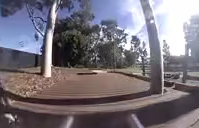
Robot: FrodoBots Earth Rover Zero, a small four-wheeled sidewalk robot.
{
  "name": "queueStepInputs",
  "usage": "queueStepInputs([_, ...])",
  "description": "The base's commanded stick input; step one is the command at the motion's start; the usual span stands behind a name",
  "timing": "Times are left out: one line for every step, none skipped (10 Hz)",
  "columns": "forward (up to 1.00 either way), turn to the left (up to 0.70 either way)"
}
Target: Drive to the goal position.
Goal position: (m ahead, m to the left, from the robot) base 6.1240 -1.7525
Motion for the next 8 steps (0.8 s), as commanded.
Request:
queueStepInputs([1.00, -0.38])
queueStepInputs([1.00, -0.40])
queueStepInputs([1.00, -0.29])
queueStepInputs([1.00, 0.00])
queueStepInputs([1.00, 0.00])
queueStepInputs([1.00, 0.00])
queueStepInputs([1.00, 0.00])
queueStepInputs([1.00, 0.00])
